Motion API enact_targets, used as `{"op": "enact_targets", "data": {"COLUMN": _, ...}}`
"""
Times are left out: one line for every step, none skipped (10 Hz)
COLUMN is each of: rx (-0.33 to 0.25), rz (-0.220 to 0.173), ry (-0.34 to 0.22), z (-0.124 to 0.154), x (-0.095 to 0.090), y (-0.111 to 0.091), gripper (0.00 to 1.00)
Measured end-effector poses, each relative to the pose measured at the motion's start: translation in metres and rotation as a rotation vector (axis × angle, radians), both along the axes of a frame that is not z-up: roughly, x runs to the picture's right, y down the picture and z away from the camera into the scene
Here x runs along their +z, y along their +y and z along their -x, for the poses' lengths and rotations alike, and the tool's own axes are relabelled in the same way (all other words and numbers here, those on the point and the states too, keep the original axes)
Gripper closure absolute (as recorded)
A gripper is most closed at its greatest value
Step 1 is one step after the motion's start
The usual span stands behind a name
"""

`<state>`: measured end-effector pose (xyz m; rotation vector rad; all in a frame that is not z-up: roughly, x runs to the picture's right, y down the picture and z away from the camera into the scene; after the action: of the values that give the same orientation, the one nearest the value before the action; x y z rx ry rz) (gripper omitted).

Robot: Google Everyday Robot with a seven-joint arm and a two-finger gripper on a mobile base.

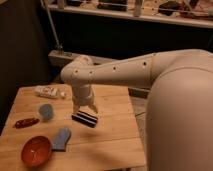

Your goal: Move the arm in a circular motion

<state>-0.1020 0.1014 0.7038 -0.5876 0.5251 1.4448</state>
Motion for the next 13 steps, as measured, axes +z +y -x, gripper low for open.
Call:
{"op": "enact_targets", "data": {"rx": 0.0, "rz": -0.001, "ry": -0.001, "z": 0.0, "x": 0.0, "y": 0.0, "gripper": 0.35}}
{"op": "enact_targets", "data": {"rx": 0.001, "rz": -0.001, "ry": -0.001, "z": 0.001, "x": 0.0, "y": -0.001, "gripper": 0.35}}
{"op": "enact_targets", "data": {"rx": -0.002, "rz": -0.001, "ry": -0.012, "z": 0.003, "x": 0.001, "y": -0.003, "gripper": 0.35}}
{"op": "enact_targets", "data": {"rx": -0.006, "rz": -0.006, "ry": -0.046, "z": 0.011, "x": 0.004, "y": -0.01, "gripper": 0.35}}
{"op": "enact_targets", "data": {"rx": -0.013, "rz": -0.013, "ry": -0.091, "z": 0.025, "x": 0.009, "y": -0.019, "gripper": 0.35}}
{"op": "enact_targets", "data": {"rx": -0.02, "rz": -0.018, "ry": -0.125, "z": 0.035, "x": 0.011, "y": -0.025, "gripper": 0.35}}
{"op": "enact_targets", "data": {"rx": -0.03, "rz": -0.026, "ry": -0.167, "z": 0.045, "x": 0.017, "y": -0.035, "gripper": 0.35}}
{"op": "enact_targets", "data": {"rx": -0.039, "rz": -0.035, "ry": -0.198, "z": 0.052, "x": 0.025, "y": -0.046, "gripper": 0.35}}
{"op": "enact_targets", "data": {"rx": -0.045, "rz": -0.044, "ry": -0.224, "z": 0.057, "x": 0.034, "y": -0.058, "gripper": 0.35}}
{"op": "enact_targets", "data": {"rx": -0.045, "rz": -0.062, "ry": -0.238, "z": 0.056, "x": 0.046, "y": -0.073, "gripper": 0.35}}
{"op": "enact_targets", "data": {"rx": -0.047, "rz": -0.09, "ry": -0.245, "z": 0.052, "x": 0.061, "y": -0.093, "gripper": 0.35}}
{"op": "enact_targets", "data": {"rx": -0.047, "rz": -0.112, "ry": -0.238, "z": 0.045, "x": 0.074, "y": -0.11, "gripper": 0.35}}
{"op": "enact_targets", "data": {"rx": -0.047, "rz": -0.129, "ry": -0.224, "z": 0.036, "x": 0.085, "y": -0.124, "gripper": 0.35}}
